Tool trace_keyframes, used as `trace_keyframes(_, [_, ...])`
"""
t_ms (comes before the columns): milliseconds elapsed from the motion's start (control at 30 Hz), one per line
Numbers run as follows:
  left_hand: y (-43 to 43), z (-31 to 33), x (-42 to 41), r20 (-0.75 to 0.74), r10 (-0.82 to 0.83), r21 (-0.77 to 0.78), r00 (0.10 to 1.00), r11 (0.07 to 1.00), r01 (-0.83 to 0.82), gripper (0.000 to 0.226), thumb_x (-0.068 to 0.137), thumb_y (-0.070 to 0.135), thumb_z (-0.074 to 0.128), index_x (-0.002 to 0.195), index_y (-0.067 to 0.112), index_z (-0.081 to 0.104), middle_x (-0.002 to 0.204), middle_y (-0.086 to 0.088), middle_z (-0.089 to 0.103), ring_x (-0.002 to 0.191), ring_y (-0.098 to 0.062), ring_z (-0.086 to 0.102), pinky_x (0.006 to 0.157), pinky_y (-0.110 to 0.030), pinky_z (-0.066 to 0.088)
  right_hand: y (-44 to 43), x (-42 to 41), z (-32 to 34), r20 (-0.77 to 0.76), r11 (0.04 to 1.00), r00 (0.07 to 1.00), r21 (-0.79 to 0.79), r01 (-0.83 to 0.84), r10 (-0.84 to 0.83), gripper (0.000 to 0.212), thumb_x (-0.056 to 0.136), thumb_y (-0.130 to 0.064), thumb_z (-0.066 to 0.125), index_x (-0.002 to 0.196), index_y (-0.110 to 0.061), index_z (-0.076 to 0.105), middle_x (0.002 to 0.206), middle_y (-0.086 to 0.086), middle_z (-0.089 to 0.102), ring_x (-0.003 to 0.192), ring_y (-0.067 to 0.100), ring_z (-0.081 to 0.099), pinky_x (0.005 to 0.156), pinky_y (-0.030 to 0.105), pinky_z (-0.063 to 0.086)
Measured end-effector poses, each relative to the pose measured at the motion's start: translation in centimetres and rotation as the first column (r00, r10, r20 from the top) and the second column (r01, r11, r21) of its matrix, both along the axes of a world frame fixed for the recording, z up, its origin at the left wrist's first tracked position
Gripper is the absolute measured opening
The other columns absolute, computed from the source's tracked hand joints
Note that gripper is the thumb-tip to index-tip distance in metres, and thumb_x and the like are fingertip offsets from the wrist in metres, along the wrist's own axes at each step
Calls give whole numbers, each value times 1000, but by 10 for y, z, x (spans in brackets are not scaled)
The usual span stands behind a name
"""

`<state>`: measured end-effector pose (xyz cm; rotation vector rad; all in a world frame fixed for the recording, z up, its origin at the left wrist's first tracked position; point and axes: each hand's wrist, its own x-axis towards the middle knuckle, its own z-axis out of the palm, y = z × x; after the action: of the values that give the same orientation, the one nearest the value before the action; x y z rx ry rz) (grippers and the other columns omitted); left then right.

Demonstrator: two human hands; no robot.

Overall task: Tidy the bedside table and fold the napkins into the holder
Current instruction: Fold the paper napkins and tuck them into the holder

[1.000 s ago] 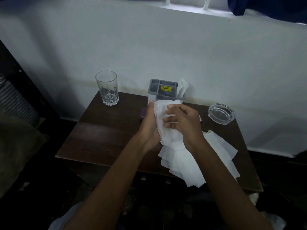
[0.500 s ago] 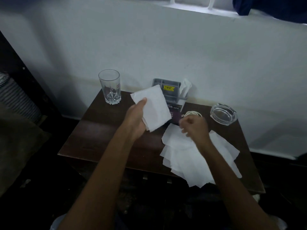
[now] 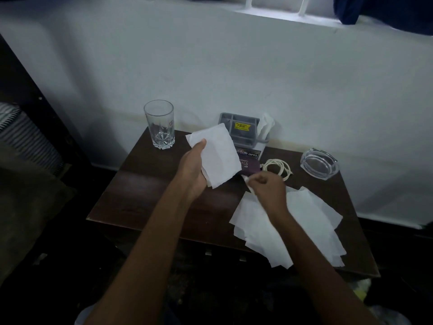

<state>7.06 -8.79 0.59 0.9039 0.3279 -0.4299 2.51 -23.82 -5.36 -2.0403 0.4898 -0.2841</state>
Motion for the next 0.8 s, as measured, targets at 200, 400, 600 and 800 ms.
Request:
trace_keyframes(200, [-5, -2, -1, -23, -23, 60, 999, 998, 24, 22, 97, 27, 46, 112, 12, 53, 129, -12, 58, 99, -26, 58, 94, -43, 45, -17, -9, 59, 75, 932, 978, 325, 161, -195, 18, 83, -6, 63, 68, -16, 62, 69, 2, 59, 62, 14, 51, 54, 24, 44])
trace_keyframes(400, [-18, -5, -11, -28, -152, 56, 988, 987, 153, 39, 98, 30, 44, 130, 10, 48, 126, -12, 58, 102, -27, 58, 87, -42, 48, -1, -14, 89, 203, 924, 967, 376, 70, -156, 16, 82, -9, 66, 69, -17, 63, 65, 0, 60, 56, 13, 52, 51, 24, 45])
trace_keyframes(600, [-28, -8, -18, -17, -294, 40, 956, 955, 294, 37, 98, 36, 39, 123, 12, 53, 116, -13, 63, 98, -27, 60, 79, -40, 50, 16, -9, 82, 192, 963, 980, 269, 7, -60, 2, 84, -11, 65, 83, -13, 65, 81, 5, 66, 63, 12, 60, 54, 21, 52])
trace_keyframes(800, [-30, -4, -22, 14, -374, -77, 928, 924, 373, 40, 99, 39, 32, 101, 13, 63, 82, -7, 69, 75, -18, 65, 69, -31, 55, 21, -8, 73, 123, 966, 992, 254, -52, 21, 3, 85, -15, 64, 82, -15, 65, 78, -1, 65, 59, 5, 62, 54, 12, 51])
